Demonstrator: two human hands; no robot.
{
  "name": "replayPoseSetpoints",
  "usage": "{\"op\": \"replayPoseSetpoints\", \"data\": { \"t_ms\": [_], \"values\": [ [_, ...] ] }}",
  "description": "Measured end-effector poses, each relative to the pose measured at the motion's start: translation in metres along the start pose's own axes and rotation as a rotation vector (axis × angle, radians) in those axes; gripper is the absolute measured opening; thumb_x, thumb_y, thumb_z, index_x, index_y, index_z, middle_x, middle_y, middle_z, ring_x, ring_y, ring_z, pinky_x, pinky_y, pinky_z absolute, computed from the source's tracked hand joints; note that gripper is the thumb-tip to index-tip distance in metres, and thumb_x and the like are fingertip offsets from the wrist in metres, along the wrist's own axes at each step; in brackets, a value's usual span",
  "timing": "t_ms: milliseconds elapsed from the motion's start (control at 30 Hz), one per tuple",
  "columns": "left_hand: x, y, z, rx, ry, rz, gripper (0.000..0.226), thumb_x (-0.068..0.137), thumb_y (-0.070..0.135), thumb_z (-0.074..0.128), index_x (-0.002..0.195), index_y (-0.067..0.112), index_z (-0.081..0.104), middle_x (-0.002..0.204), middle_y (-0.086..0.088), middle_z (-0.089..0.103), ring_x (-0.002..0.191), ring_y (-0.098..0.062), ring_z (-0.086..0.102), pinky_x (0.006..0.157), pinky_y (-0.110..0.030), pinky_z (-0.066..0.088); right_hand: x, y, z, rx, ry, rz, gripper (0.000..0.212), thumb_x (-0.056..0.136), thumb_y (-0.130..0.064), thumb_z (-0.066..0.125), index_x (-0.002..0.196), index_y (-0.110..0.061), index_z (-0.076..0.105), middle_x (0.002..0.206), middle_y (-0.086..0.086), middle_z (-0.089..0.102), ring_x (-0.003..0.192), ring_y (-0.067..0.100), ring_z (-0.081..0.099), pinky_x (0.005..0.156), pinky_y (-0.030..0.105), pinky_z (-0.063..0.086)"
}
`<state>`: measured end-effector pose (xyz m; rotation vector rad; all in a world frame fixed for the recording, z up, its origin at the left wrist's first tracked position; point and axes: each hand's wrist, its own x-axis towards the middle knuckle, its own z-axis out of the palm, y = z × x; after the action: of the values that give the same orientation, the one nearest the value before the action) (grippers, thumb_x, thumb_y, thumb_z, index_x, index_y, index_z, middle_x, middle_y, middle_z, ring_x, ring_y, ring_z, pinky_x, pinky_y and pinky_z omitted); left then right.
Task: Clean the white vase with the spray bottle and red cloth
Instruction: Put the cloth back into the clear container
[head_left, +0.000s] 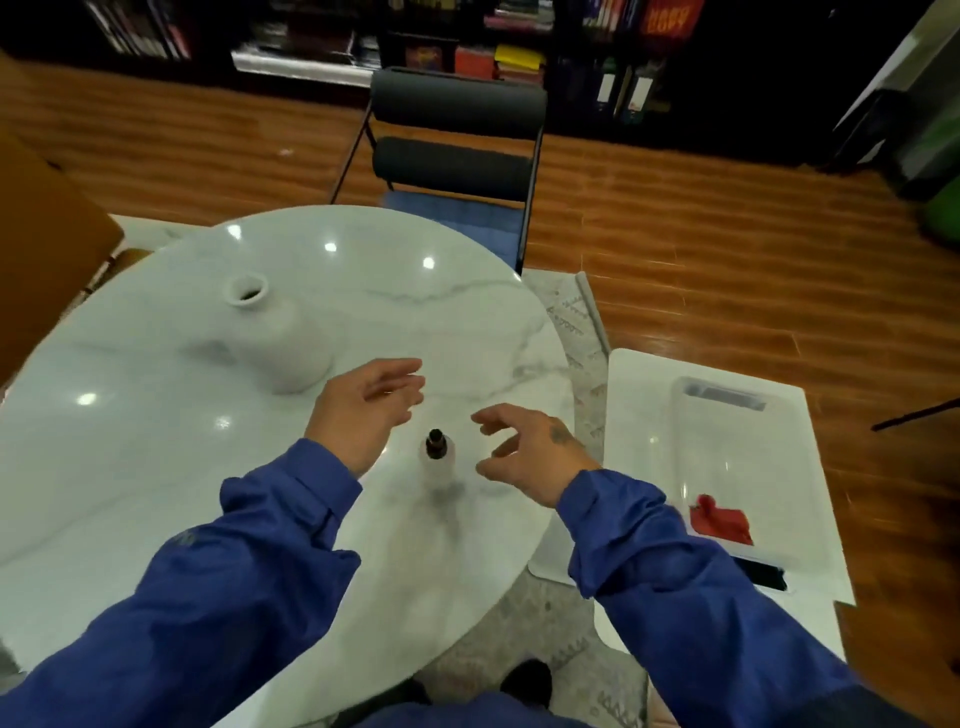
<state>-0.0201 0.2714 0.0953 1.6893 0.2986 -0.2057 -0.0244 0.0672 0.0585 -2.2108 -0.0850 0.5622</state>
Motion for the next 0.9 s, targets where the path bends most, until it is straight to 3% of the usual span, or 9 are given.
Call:
{"op": "replayPoseSetpoints", "data": {
  "t_ms": [133,233,367,600,700,833,900],
  "values": [
    [0.007,-0.042,-0.027,0.093,-0.119,-0.144,0.033,0.087,0.001,0.059,0.109,0.024,0.065,0.114,-0.006,0.067,0.103,-0.02,0.066,0.092,-0.037,0.053,0.014,-0.007,0.04,0.04,0.005,0.049,0.064,0.08,-0.02,0.075,0.137,-0.032,0.049,0.126,-0.01,0.052,0.095,0.012,0.061,0.079,0.025,0.054],
    [0.008,-0.06,-0.025,0.133,-0.232,-0.189,0.04,0.086,-0.003,0.056,0.114,0.025,0.064,0.119,-0.004,0.066,0.104,-0.018,0.066,0.093,-0.037,0.053,0.018,-0.009,0.055,0.07,0.071,0.061,0.06,0.079,-0.022,0.077,0.133,-0.03,0.052,0.123,-0.012,0.053,0.089,0.011,0.062,0.075,0.021,0.052],
    [0.013,-0.068,-0.023,0.184,-0.293,-0.173,0.044,0.084,-0.003,0.052,0.111,0.028,0.067,0.114,0.007,0.069,0.1,-0.012,0.068,0.095,-0.039,0.053,0.019,-0.012,0.066,0.11,0.138,0.065,0.043,0.078,-0.025,0.078,0.117,-0.028,0.061,0.109,-0.013,0.062,0.083,0.006,0.064,0.067,0.014,0.05],
    [0.033,-0.032,0.019,0.183,-0.353,-0.05,0.036,0.086,0.003,0.056,0.11,0.027,0.07,0.109,0.01,0.071,0.099,-0.012,0.068,0.09,-0.034,0.054,0.008,-0.007,0.015,0.187,0.31,0.081,0.039,0.073,-0.032,0.078,0.109,-0.034,0.063,0.098,-0.019,0.066,0.078,-0.003,0.063,0.057,0.005,0.046],
    [0.043,-0.01,0.062,0.105,-0.393,-0.011,0.03,0.087,0.004,0.059,0.109,0.019,0.07,0.11,0.004,0.071,0.098,-0.014,0.069,0.086,-0.031,0.056,-0.003,0.008,-0.037,0.225,0.449,0.078,0.034,0.07,-0.032,0.081,0.099,-0.038,0.064,0.093,-0.02,0.066,0.074,0.003,0.064,0.062,0.011,0.051],
    [0.052,-0.005,0.136,0.082,-0.452,-0.068,0.03,0.086,0.003,0.06,0.109,0.02,0.069,0.109,0.001,0.071,0.098,-0.018,0.069,0.085,-0.031,0.057,-0.027,0.056,-0.111,0.297,0.633,0.115,0.028,0.07,-0.029,0.081,0.092,-0.03,0.065,0.089,-0.011,0.068,0.072,0.017,0.066,0.067,0.042,0.06],
    [0.055,-0.012,0.176,0.099,-0.492,-0.103,0.031,0.086,0.003,0.061,0.105,0.025,0.068,0.11,-0.001,0.07,0.1,-0.022,0.068,0.087,-0.034,0.056,-0.04,0.088,-0.143,0.304,0.696,0.129,0.028,0.072,-0.023,0.081,0.094,-0.028,0.065,0.085,-0.01,0.068,0.07,0.018,0.066,0.065,0.048,0.059]
  ]
}}
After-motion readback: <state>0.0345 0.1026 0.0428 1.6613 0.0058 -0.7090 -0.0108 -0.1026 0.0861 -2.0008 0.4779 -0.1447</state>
